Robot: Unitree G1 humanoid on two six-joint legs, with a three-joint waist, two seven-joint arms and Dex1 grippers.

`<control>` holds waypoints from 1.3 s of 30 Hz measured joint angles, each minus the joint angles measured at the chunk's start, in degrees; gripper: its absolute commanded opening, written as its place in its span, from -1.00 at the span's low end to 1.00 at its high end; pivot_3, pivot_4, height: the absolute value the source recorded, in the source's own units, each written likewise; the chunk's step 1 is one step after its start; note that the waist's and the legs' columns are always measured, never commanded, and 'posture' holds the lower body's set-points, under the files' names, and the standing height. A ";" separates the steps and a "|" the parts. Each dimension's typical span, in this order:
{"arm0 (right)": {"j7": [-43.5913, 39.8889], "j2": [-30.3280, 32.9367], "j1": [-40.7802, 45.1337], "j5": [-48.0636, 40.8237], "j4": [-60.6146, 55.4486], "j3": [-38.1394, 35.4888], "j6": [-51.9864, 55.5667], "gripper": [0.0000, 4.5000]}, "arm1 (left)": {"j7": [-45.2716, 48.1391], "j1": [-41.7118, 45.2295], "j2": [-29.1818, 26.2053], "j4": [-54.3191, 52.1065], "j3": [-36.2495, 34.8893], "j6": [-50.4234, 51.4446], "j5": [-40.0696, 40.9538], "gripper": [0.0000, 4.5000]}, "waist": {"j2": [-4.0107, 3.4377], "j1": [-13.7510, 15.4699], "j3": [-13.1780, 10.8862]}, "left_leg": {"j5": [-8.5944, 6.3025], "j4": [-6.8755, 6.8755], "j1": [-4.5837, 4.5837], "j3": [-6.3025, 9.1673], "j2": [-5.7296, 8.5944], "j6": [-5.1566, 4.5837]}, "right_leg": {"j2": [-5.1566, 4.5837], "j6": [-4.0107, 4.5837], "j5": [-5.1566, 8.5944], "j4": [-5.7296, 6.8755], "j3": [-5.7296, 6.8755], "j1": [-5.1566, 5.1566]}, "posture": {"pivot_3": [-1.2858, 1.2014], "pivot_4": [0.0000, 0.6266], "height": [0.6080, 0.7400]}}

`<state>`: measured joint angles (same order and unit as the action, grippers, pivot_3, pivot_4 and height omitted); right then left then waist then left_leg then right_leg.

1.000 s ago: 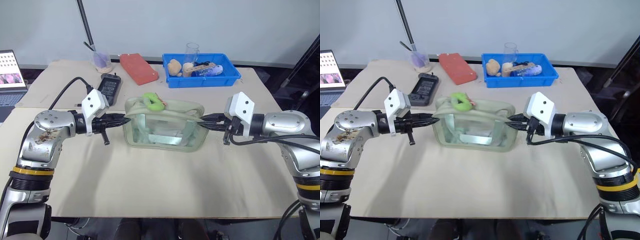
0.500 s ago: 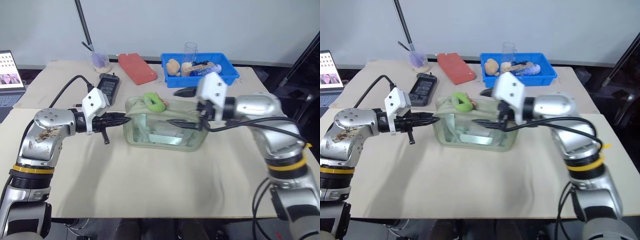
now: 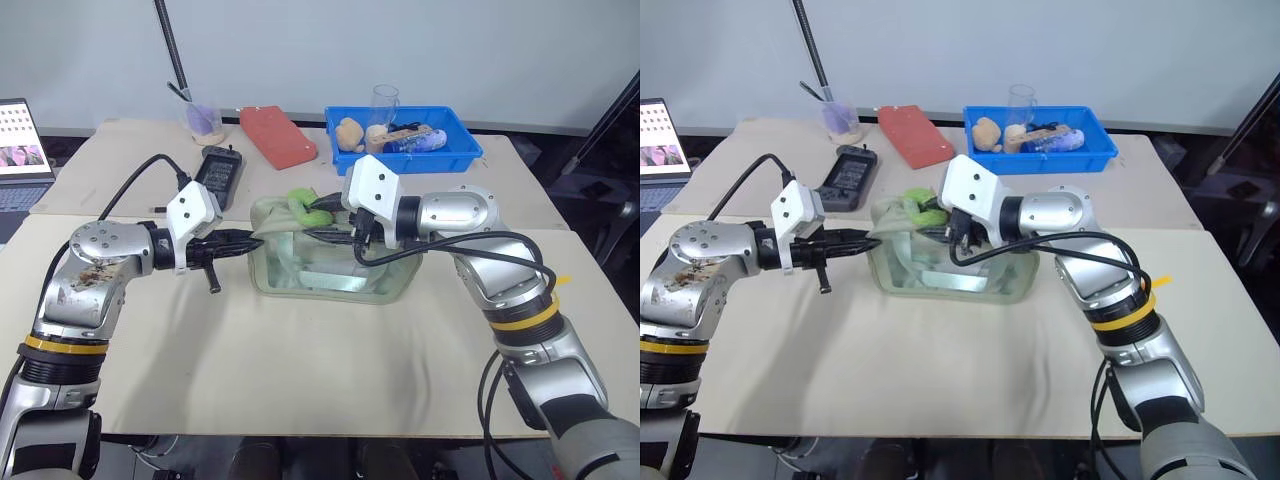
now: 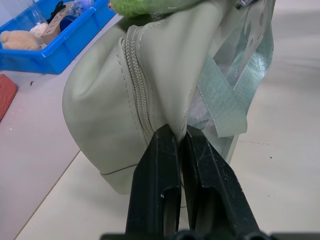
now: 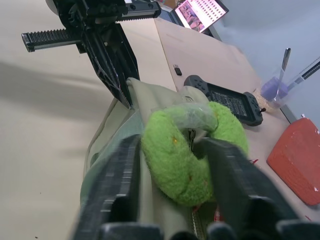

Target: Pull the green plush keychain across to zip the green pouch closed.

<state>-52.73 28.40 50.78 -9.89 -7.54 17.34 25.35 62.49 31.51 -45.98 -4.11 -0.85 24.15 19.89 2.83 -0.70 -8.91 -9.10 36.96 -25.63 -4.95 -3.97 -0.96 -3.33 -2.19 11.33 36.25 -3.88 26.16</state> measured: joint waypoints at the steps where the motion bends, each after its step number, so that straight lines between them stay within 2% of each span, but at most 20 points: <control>1: -0.01 -0.10 -0.02 -0.30 -0.03 -0.14 0.12 -0.74 | 0.00 -0.01 0.00 -0.04 0.00 0.01 0.01 -1.00 | 0.00 0.00 0.00 | 0.00 0.00 0.00 0.00 0.00 0.00 | 0.00 0.00 0.00 0.00 0.00 0.00 | 0.03 -0.52 1.00; 3: 0.00 -0.67 -0.11 -1.19 -0.39 -0.82 1.00 -0.99 | 0.00 -0.02 0.00 -0.10 0.00 0.02 0.02 -1.00 | 0.00 0.00 0.00 | 0.00 0.00 0.00 0.00 0.00 0.00 | 0.00 0.00 0.00 0.00 0.00 0.00 | 0.03 -0.52 1.00; 9: 1.43 -0.86 -0.13 -8.57 -2.75 -8.05 9.77 -0.99 | 0.12 0.00 0.04 0.18 0.07 -0.24 -0.07 -1.00 | 0.00 0.06 0.00 | 0.00 0.00 -0.01 0.00 0.00 0.00 | -0.02 0.00 0.00 -0.02 0.00 -0.01 | 0.03 -0.52 1.00; 13: 4.91 2.60 -0.44 -8.96 -2.07 -12.23 12.39 -0.99 | 0.12 0.16 0.19 1.19 0.17 -1.37 -0.34 -1.00 | 0.00 0.06 0.00 | 0.00 0.00 -0.01 -0.01 0.01 0.00 | -0.03 0.02 0.00 -0.04 0.00 0.00 | 0.03 -0.52 1.00; 18: 8.38 11.91 -10.00 -5.19 -1.82 -17.41 11.49 -0.99 | 0.06 0.35 0.04 2.78 0.26 -2.73 -0.83 -1.00 | 0.00 0.37 0.00 | -0.01 -0.05 -0.06 -0.02 0.04 0.00 | -0.08 0.01 0.01 -0.16 0.02 0.00 | 0.03 -0.52 1.00; 24: 12.29 15.84 -17.28 -4.87 -4.94 -24.92 12.98 -0.99 | 0.02 0.35 -0.71 3.69 -0.08 -3.29 -1.00 -1.00 | 0.00 -0.37 0.00 | 0.00 -0.10 0.08 0.02 -0.01 -0.01 | 0.02 0.01 0.01 -0.07 0.01 -0.03 | 0.03 -0.52 1.00; 27: 14.99 15.01 -20.91 -4.61 -5.86 -25.01 13.35 -0.99 | -0.06 0.32 -0.60 4.05 -0.07 -3.93 -1.14 -1.00 | 0.01 -0.30 0.01 | 0.00 -0.09 0.09 0.03 0.00 -0.01 | 0.01 0.01 0.01 -0.05 0.00 -0.05 | 0.03 -0.52 1.00; 30: 19.17 8.95 -25.74 -4.44 -6.47 -24.31 14.63 -0.99 | -0.69 0.29 0.22 4.56 -0.07 -3.99 -1.56 -1.00 | 0.07 -0.27 0.05 | 0.00 -0.07 0.09 0.04 0.02 -0.01 | 0.00 0.00 0.01 -0.08 0.00 -0.11 | 0.03 -0.52 1.00; 34: 22.50 1.35 -29.85 -4.04 -6.33 -18.14 16.34 -0.99 | -1.39 0.29 0.92 4.67 -0.07 -4.00 -1.60 -1.00 | 0.02 -0.30 0.04 | 0.00 -0.04 0.09 0.04 0.03 -0.01 | 0.00 -0.05 -0.02 -0.05 -0.02 -0.11 | 0.03 -0.52 1.00; 39: 23.10 0.00 -29.77 -2.08 -2.97 -15.31 13.93 -0.99 | -1.60 0.30 1.38 4.61 0.04 -3.95 -1.60 -1.00 | 0.02 -0.18 0.04 | 0.00 -0.03 0.09 0.03 0.04 -0.01 | -0.02 0.00 0.00 -0.08 -0.02 -0.13 | 0.03 -0.52 1.00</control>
<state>-29.63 28.40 21.01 -11.97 -10.52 2.03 39.29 60.90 31.81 -44.60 0.51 -0.81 20.20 18.29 2.85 -0.89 -8.87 -9.10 36.93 -25.54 -4.92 -3.93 -0.97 -3.34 -2.19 11.33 36.16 -3.90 26.03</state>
